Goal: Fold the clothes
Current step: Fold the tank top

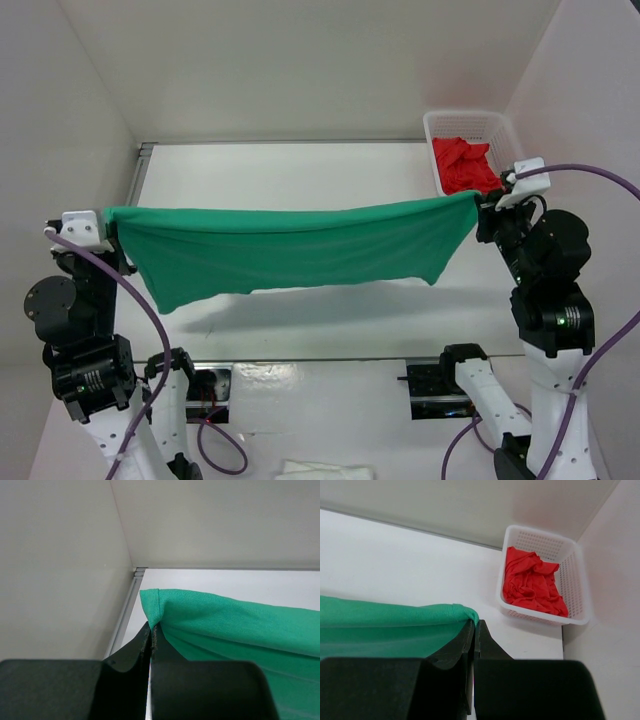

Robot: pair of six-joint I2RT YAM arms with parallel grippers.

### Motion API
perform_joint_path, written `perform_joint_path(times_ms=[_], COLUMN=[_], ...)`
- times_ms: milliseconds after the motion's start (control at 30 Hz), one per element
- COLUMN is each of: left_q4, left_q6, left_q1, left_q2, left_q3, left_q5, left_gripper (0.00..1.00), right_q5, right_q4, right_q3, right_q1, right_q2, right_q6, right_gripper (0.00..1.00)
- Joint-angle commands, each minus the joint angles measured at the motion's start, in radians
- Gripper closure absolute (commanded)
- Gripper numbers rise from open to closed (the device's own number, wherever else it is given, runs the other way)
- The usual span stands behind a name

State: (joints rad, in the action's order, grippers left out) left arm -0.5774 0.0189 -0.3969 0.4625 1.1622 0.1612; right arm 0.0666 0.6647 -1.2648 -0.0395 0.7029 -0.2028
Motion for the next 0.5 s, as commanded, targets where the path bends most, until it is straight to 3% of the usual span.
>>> perform_joint_path(times_ms=[0,467], left_q4=[0.042,-0.01], left_q6=[-0.027,-0.045], left_q1=[-0.007,-0.007], left_q2=[-0.016,-0.025], left_q3=[0.062,0.114], left_q5=[-0.023,0.026], left_gripper=[1.0,1.0], right_q5=[-0.027,-0.005], right_q4=[-0.068,-0.014], right_q3=[-0.062,-0.093], right_q1=[0.003,0.003], right_q2=[-0.014,-0.033], right_q6=[0.008,0.008], right_gripper=[1.0,1.0])
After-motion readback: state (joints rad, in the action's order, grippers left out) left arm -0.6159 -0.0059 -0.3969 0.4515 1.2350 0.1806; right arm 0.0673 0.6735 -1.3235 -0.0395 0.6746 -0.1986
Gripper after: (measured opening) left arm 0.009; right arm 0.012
